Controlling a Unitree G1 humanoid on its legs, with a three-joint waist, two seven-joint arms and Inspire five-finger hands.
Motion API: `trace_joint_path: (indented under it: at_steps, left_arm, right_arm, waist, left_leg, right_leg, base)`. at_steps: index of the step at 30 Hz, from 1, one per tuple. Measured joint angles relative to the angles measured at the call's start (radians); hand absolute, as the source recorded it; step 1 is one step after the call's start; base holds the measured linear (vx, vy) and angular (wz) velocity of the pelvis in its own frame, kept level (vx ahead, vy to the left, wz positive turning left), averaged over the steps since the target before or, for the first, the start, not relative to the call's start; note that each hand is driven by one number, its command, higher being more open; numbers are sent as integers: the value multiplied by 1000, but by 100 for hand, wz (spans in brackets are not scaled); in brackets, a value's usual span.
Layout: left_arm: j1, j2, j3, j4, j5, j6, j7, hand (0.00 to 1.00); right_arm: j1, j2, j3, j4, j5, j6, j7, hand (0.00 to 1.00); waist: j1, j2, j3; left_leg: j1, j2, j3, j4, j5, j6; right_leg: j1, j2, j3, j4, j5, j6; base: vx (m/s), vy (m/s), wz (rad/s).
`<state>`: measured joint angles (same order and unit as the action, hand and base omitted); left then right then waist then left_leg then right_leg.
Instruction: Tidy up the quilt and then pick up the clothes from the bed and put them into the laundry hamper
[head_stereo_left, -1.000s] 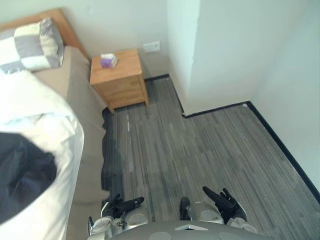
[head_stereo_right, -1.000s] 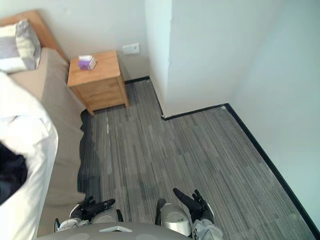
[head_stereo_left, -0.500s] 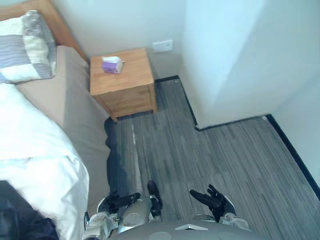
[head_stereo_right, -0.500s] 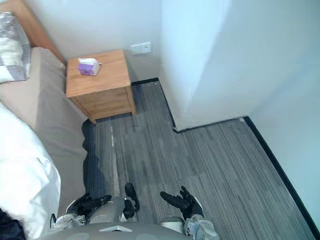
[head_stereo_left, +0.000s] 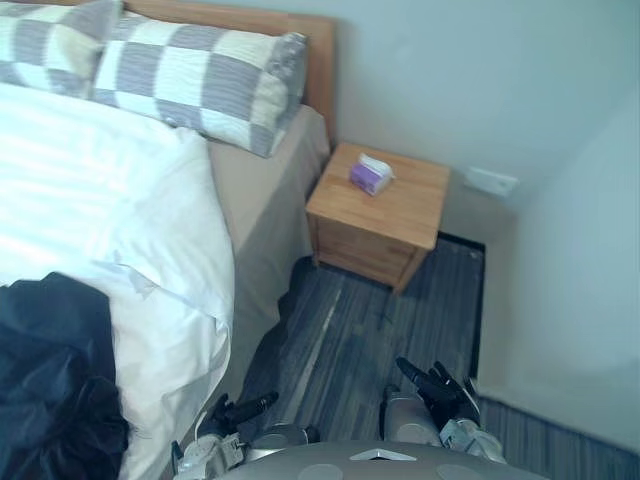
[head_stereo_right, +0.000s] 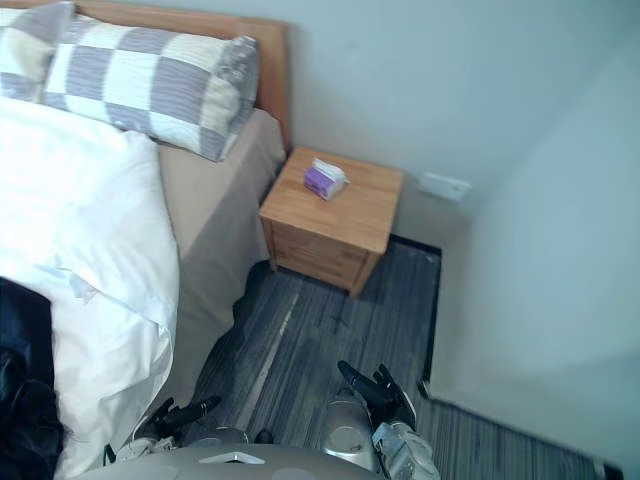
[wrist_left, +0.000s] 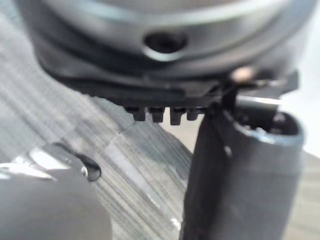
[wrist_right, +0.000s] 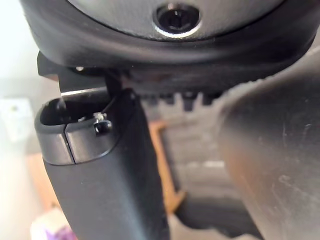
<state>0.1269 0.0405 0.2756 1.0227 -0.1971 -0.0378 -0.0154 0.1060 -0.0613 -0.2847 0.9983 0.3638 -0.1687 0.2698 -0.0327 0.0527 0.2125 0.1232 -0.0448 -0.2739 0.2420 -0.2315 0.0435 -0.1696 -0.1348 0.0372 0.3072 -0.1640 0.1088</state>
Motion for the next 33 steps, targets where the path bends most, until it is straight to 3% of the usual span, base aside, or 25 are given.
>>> trace_joint_path:
  at_steps: [1,2,3,5,7,10,12,13,14,16,17,18,22,24,26,27,29,31,33]
  left_arm:
    - [22,2,34,-13,-11,-8,-6,100]
    - [30,3,72,-6,-27,-12,-6,100]
    - [32,-18,88,-3,-29,-11,-5,100]
    - [49,-62,130,-14,-31,-28,-19,100]
    - [50,-72,136,-14,-31,-31,-18,100]
    - [51,-72,137,-42,-37,-45,-20,100]
    - [42,-77,152,-66,-39,-49,-28,100]
    - [34,-79,152,-77,-38,-49,-30,100]
    - [24,-85,149,-80,-39,-49,-33,100]
    - [16,-79,89,-83,-38,-47,-54,100]
    - [12,-75,72,-82,-38,-47,-55,100]
    - [2,-60,46,-81,-37,-41,-58,100]
    - [-12,-5,-41,-48,-18,3,-57,100]
    - [-30,14,-88,-39,7,24,-61,100]
    - [-50,57,-138,-15,20,41,-66,100]
    - [-52,67,-142,-7,29,44,-65,100]
    - [-57,63,-142,2,50,40,-66,100]
    - [-58,56,-137,8,52,41,-67,100]
    - [-52,47,-104,8,61,41,-78,100]
  right_arm:
    - [8,6,41,2,0,-10,-5,100]
    - [9,14,55,4,2,-14,-12,100]
    - [3,0,58,5,2,-15,-18,100]
    - [-4,-22,89,7,-6,-14,-26,100]
    - [-14,-34,126,8,-30,-12,-22,100]
    - [-24,-37,127,8,-89,-5,-8,100]
    - [-14,-37,116,7,-100,10,1,100]
    - [-7,-38,101,5,-108,19,4,100]
    - [-5,-38,97,5,-108,25,4,100]
    - [1,-28,65,6,-119,32,9,100]
    - [-2,-22,49,8,-120,32,9,100]
    - [-19,1,18,9,-121,35,10,100]
    - [-37,37,3,7,-111,39,7,100]
    - [-46,37,-3,2,-98,39,7,100]
    - [-55,45,-2,-3,-58,34,6,100]
    - [-56,44,2,1,-39,36,6,100]
    - [-55,49,1,3,-7,22,7,100]
    - [-54,56,-1,3,20,11,5,100]
    - [-49,62,-1,7,48,8,-2,100]
  waist:
    - [5,-32,-17]
    - [22,-49,-20]
    - [24,-23,-21]
    - [33,3,-38]
    - [40,0,-40]
    - [50,-9,-41]
    - [32,-23,-33]
    - [25,-22,-34]
    - [25,-21,-34]
    - [27,-21,-34]
    - [29,-20,-34]
    - [41,-34,-40]
    - [23,-66,-43]
    - [18,-76,-38]
    - [7,-102,-23]
    - [3,-108,-26]
    - [3,-91,-25]
    - [2,-74,-22]
    - [2,-80,-34]
  left_leg:
    - [-17,-4,-38,56,-50,-26]
    - [-14,11,-52,101,-99,-61]
    - [-19,43,-37,120,-108,-74]
    - [-16,136,52,87,-97,-108]
    - [-3,166,79,29,-56,-130]
    - [-60,171,152,60,20,-134]
    - [-122,182,285,138,52,-131]
    - [-154,209,426,189,51,-132]
    - [-158,221,497,199,48,-133]
    - [-141,231,714,140,34,-136]
    - [-128,227,749,97,34,-121]
    - [-92,173,764,-10,79,-71]
    - [-28,66,680,-226,153,-41]
    - [-20,45,611,-255,161,-30]
    - [5,29,509,-241,162,-6]
    - [8,38,464,-227,155,-7]
    - [15,76,372,-211,147,-19]
    - [27,104,317,-211,136,-41]
    - [26,112,302,-206,120,-73]
  right_leg:
    - [18,-8,43,-82,65,7]
    - [28,-14,16,-59,180,4]
    - [35,6,-19,-34,173,-7]
    - [45,43,-114,9,102,-59]
    - [44,43,-163,41,61,-79]
    - [78,13,-257,16,39,-95]
    - [137,-19,-366,-26,40,-94]
    - [173,-34,-439,-42,37,-94]
    - [196,-39,-474,-50,35,-91]
    - [258,-65,-592,-52,19,-65]
    - [264,-72,-608,-46,15,-57]
    - [272,-98,-615,-48,18,-42]
    - [262,-143,-586,13,27,-31]
    - [187,-191,-501,212,37,-31]
    - [83,-220,-346,485,97,-38]
    - [65,-201,-297,522,50,-37]
    - [24,-123,-216,466,-23,-33]
    - [16,-65,-140,305,-23,-29]
    - [29,-31,-57,109,35,2]
  base:
    - [262,-557,118]
    - [256,-572,112]
    - [289,-634,104]
    - [205,-492,97]
    - [72,-387,75]
    - [26,-257,93]
    - [14,-148,164]
    - [-14,-65,147]
    - [-12,-51,168]
    - [1,11,158]
    - [39,103,117]
    - [56,106,48]
    - [92,116,56]
    - [115,97,104]
    - [198,-15,133]
    - [260,-107,149]
    - [229,-148,138]
    - [173,-202,97]
    - [179,-300,65]
